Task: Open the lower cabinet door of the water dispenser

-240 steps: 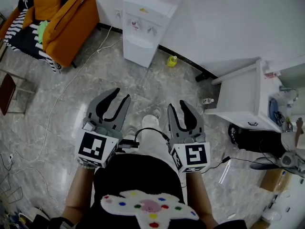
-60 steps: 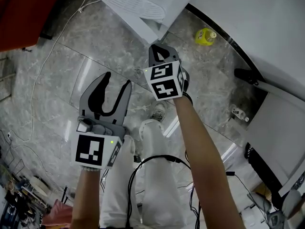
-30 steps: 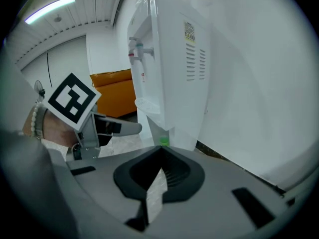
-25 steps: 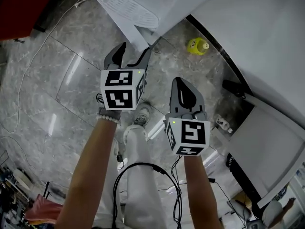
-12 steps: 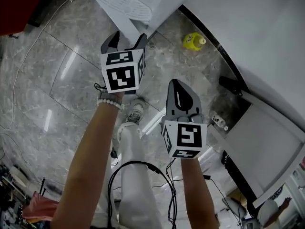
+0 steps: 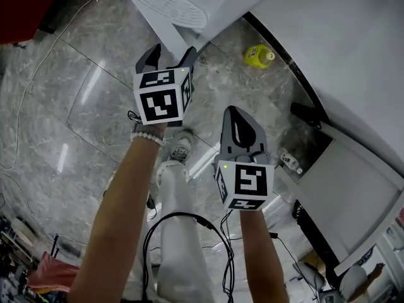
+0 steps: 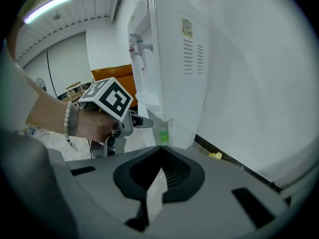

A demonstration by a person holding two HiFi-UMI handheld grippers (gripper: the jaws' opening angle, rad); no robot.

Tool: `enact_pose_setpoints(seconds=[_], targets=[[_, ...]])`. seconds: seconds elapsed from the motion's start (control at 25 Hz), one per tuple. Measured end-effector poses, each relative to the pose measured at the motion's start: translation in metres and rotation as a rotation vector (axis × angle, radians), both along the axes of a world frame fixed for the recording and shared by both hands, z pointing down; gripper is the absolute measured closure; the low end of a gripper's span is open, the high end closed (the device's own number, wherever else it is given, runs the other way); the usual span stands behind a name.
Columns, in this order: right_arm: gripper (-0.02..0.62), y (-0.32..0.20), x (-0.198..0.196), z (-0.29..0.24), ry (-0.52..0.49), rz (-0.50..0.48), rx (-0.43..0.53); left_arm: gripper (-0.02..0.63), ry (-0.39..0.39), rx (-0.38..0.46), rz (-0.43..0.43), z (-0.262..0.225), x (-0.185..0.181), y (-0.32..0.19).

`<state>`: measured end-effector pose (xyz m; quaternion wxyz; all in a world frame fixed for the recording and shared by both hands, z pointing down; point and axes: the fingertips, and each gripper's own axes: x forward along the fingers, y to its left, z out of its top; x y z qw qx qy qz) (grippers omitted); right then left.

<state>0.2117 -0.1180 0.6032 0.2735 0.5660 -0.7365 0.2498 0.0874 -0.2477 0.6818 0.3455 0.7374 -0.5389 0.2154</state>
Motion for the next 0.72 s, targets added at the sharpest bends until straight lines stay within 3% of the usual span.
enact_pose_setpoints(seconds=[0.4, 0.72], targets=[[0.591, 0.002, -0.018, 0.001, 0.007, -0.023, 0.001, 0.285, 0.027, -0.004, 0.006, 0.002, -0.024, 0.016], [0.591, 0.005, -0.038, -0.001, 0.011, -0.054, 0.001, 0.313, 0.005, 0.000, 0.009, 0.000, -0.050, 0.030]])
